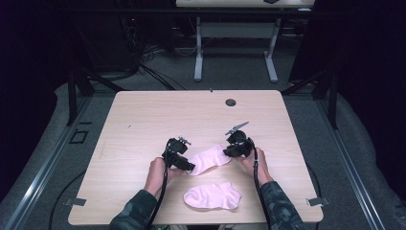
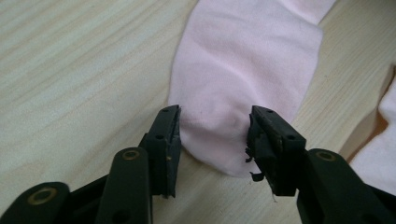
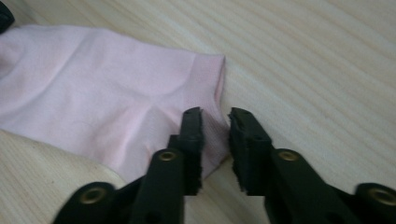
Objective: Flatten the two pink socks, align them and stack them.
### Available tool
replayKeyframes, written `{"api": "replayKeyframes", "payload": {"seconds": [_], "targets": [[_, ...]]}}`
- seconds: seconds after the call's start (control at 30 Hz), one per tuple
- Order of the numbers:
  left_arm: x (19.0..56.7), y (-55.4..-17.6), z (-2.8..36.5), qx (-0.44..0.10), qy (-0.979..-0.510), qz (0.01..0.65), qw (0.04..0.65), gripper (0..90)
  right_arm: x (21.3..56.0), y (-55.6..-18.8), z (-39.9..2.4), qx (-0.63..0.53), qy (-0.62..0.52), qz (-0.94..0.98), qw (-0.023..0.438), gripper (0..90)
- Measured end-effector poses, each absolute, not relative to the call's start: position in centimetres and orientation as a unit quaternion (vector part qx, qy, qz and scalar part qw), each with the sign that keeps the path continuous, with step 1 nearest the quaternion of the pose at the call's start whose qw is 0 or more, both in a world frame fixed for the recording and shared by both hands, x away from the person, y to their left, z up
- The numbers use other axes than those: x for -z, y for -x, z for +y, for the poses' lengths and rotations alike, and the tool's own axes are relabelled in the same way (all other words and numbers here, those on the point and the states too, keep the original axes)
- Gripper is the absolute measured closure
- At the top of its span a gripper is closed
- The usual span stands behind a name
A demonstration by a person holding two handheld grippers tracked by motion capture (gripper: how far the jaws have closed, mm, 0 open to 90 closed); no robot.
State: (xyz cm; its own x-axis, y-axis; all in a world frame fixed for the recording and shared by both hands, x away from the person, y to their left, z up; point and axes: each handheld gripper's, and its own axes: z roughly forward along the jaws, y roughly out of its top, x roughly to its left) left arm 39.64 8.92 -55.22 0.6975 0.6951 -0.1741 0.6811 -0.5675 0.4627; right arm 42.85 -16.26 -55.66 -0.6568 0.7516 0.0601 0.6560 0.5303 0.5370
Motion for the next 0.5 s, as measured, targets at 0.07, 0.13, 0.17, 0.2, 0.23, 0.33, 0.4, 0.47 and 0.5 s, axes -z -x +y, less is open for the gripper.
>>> {"api": "replayKeyframes", "payload": {"seconds": [0.07,0.13,0.17,0.2,0.23,0.33,0.4,0.47,0.5], "targets": [[55.2,-39.6,8.8,-0.016,-0.887,0.386,0.253,57.9,55.7,-42.8,-16.2,-0.264,-0.405,0.871,0.092,81.0],[55.2,-39.6,8.7,-0.022,-0.89,0.381,0.248,60.1,55.7,-42.5,-16.2,-0.264,-0.408,0.869,0.089,84.7],[55.3,-39.6,8.5,-0.023,-0.892,0.379,0.247,61.5,55.7,-42.2,-16.2,-0.264,-0.414,0.866,0.089,86.2],[55.3,-39.6,8.5,-0.023,-0.892,0.379,0.247,62.9,55.7,-42.2,-16.2,-0.264,-0.414,0.866,0.089,86.2],[55.3,-39.6,8.5,-0.027,-0.892,0.378,0.245,62.9,55.7,-42.0,-16.3,-0.261,-0.42,0.865,0.088,86.4],[55.4,-39.7,8.5,-0.031,-0.894,0.375,0.242,63.7,55.7,-41.2,-16.6,-0.264,-0.43,0.859,0.084,86.5],[55.4,-39.7,8.5,-0.033,-0.893,0.376,0.245,63.7,55.7,-40.5,-16.8,-0.263,-0.437,0.856,0.084,86.4],[55.5,-39.8,8.6,-0.036,-0.893,0.376,0.245,63.2,55.7,-40.0,-17.0,-0.264,-0.44,0.855,0.082,86.2],[55.5,-39.9,8.7,-0.035,-0.893,0.376,0.245,63.2,55.7,-39.6,-17.1,-0.264,-0.443,0.853,0.085,86.0]]}}
